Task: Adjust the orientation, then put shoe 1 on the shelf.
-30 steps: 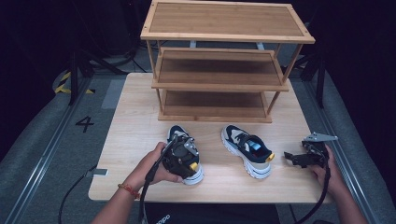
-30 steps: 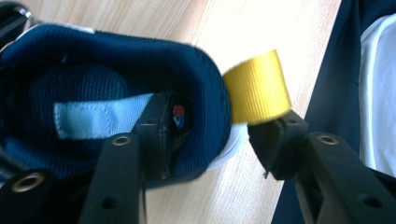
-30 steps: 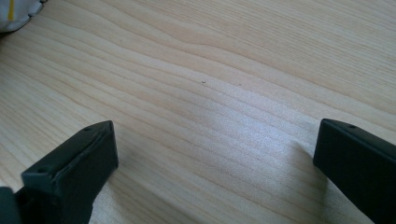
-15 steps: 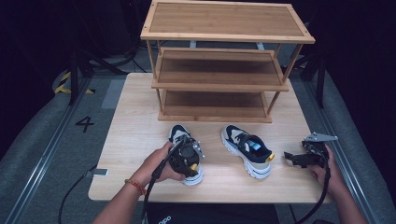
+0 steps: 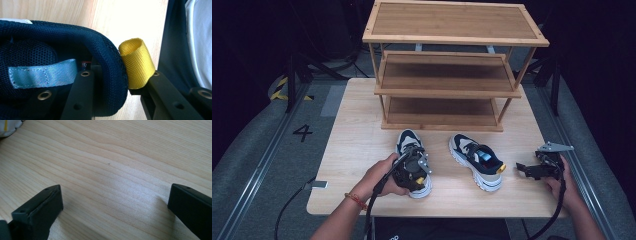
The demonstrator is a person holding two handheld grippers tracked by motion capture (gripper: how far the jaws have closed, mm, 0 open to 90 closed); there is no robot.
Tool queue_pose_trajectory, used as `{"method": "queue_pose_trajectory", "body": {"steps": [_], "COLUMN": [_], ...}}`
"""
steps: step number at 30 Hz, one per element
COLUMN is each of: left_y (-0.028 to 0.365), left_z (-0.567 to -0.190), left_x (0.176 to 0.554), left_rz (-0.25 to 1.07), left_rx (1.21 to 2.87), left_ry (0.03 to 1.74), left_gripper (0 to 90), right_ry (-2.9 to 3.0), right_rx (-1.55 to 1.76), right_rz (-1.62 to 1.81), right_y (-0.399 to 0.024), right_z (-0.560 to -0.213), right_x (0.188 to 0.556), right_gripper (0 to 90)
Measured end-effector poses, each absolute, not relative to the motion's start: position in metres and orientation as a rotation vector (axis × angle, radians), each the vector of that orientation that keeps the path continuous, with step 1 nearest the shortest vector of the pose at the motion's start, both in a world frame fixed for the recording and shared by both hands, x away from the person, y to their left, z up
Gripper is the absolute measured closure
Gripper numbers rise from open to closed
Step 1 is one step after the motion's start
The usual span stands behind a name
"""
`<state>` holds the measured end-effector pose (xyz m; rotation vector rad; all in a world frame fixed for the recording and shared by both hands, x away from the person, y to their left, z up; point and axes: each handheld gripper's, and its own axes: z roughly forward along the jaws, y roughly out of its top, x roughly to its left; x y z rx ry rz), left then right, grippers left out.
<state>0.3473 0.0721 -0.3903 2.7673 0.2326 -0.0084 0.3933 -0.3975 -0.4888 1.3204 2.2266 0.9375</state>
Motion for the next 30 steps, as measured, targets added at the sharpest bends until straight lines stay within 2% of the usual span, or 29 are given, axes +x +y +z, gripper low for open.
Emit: {"method": "queue_pose_trajectory", "body": {"steps": [10,14,20,30], "left_y": [0.063,0.058,0.053,0.037], "left_z": [-0.348,-0.323,-0.299,-0.256], "left_x": [0.341,0.339,0.339,0.357], "left_rz": [0.068,0.172,0.238,0.331], "left_rx": [2.789,2.764,2.760,2.737], "left_ry": [0.108,0.060,0.011,-0.065], "left_gripper": [72.8,72.9,73.0,72.6], "right_ry": [2.229,2.228,2.226,2.226], "right_rx": [1.318,1.318,1.325,1.324], "right_rz": [0.939,0.939,0.937,0.936], "right_y": [-0.398,-0.398,-0.398,-0.398], "right_z": [-0.489,-0.489,-0.489,-0.489], "right_x": [0.394,0.394,0.393,0.393], "right_gripper": [0.0,0.0,0.0,0.0]}}
